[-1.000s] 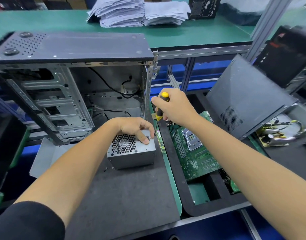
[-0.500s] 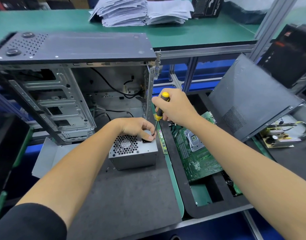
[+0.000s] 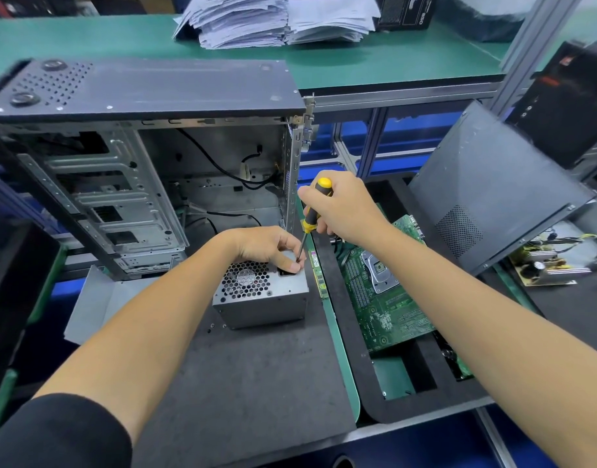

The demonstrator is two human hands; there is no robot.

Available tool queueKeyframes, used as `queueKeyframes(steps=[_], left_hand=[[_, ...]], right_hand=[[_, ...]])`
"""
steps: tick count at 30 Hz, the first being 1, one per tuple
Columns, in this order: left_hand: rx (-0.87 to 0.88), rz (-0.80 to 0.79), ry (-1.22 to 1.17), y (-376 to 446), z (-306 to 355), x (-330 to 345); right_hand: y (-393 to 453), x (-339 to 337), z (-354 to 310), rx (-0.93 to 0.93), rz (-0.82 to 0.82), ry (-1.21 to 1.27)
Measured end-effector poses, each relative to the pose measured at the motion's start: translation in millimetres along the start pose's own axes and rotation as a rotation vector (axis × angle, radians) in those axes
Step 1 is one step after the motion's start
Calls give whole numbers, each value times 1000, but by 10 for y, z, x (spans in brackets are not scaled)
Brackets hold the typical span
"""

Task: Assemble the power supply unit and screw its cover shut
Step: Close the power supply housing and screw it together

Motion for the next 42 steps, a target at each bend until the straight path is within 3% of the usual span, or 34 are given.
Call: queueKeyframes(steps=[37, 42], left_hand=[[2, 37, 23, 18, 16, -15], [2, 48, 23, 8, 0, -10]], right_hand=[[-36, -38, -4, -12, -36, -45], [-40, -40, 49, 55, 25, -55]])
Point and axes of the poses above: each hand's wrist, its own y-axis towards the middle knuckle, its own x-axis out of the palm, z = x × y, the point moved 7 cm from there along y, towards the middle knuckle, and after that the axes turned 4 degrees about -x, right-handed, at the moved point
